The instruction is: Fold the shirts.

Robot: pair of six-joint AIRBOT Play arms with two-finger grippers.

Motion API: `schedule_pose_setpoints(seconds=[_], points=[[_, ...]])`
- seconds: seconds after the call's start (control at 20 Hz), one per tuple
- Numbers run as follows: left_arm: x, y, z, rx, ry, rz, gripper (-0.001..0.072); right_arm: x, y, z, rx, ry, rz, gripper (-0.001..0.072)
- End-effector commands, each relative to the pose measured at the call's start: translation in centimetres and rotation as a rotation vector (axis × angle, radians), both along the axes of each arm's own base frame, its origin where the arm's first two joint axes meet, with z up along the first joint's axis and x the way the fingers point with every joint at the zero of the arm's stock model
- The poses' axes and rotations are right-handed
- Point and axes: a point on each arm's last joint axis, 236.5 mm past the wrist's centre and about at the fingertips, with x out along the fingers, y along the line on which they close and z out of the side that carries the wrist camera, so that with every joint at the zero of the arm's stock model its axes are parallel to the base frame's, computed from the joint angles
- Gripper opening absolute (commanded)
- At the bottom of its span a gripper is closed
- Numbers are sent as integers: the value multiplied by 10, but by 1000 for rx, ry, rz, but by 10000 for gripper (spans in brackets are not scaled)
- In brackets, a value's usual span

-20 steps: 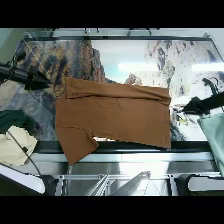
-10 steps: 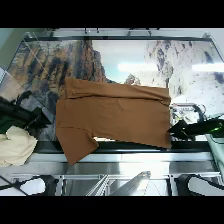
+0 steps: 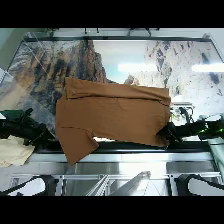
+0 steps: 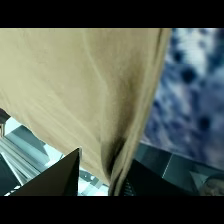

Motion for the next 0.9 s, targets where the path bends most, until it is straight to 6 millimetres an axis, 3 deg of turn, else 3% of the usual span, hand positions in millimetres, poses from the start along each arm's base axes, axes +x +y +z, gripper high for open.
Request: schedule_pose_setpoints(seconds=[0.0, 0.15, 0.55, 0.7, 0.85], points=[[18, -6, -9, -10, -82, 66, 288, 20, -28, -24, -156, -74, -43, 335], [44, -32, 4, -166, -172, 67, 289, 21, -29, -25, -159, -77, -46, 336], [-4, -86, -22, -323, 171, -234, 289, 22, -28, -23, -151, -77, -50, 335], [6, -87, -10, -343, 178, -274, 289, 21, -26, -22, -144, -71, -48, 335], [35, -69, 7, -289, 79, -225, 290, 21, -26, -22, -144, -71, -47, 335]])
